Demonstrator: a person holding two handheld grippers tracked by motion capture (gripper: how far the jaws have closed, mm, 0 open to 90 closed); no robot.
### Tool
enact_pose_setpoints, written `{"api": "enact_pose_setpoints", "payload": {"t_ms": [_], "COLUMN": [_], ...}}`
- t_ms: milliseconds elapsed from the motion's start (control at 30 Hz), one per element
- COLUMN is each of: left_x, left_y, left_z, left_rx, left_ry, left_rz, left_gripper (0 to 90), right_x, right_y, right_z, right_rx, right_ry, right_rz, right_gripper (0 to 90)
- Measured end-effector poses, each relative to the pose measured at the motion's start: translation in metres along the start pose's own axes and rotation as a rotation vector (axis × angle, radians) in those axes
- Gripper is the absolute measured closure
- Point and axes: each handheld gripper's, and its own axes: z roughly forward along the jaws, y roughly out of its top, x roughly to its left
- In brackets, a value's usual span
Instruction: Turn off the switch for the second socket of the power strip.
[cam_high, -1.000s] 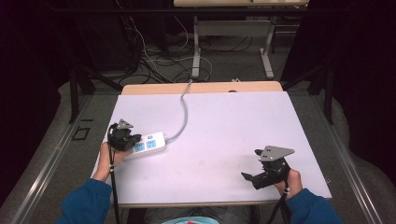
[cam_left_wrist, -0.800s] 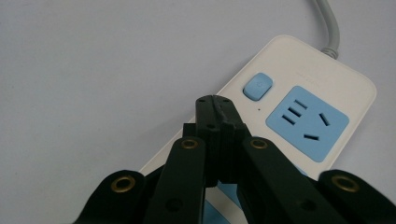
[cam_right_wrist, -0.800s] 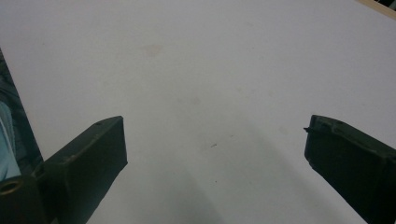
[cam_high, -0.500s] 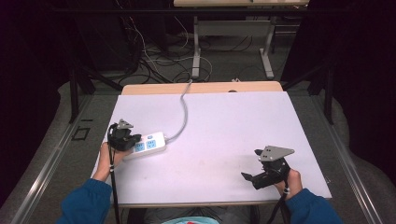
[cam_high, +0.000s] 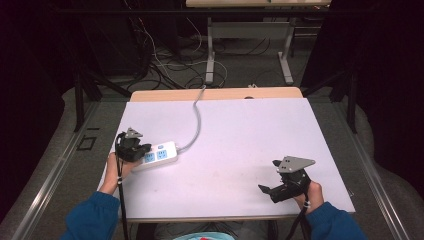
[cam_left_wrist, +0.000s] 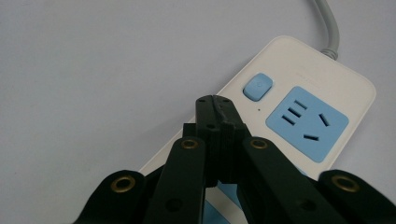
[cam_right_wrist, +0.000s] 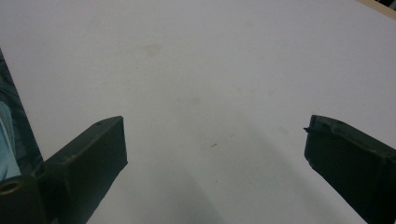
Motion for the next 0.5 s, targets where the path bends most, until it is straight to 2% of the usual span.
{"api": "enact_pose_setpoints", "payload": {"t_ms": [333, 433, 500], "left_x": [0.0000, -0.0006, -0.0010], "left_y": [0.0000, -0.0003, 0.0001], "left_z": [-0.0009, -0.0002, -0.0007], "left_rx": [0.008, -0.003, 0.005], "left_ry": [0.000, 0.001, 0.011], "left_rz": [0.001, -0.006, 0.006], "left_gripper": [90.0, 90.0, 90.0], "right_x": [0.0001, -0.0001, -0.0002], "right_y": [0.0000, 0.0000, 0.0000], "right_z": [-0.0003, -0.0002, 0.0000], "right_rx": [0.002, 0.001, 0.002], "right_ry": [0.002, 0.002, 0.003], "right_rz": [0.003, 0.000, 0.000], "right_gripper": [5.4, 5.4, 5.3]}}
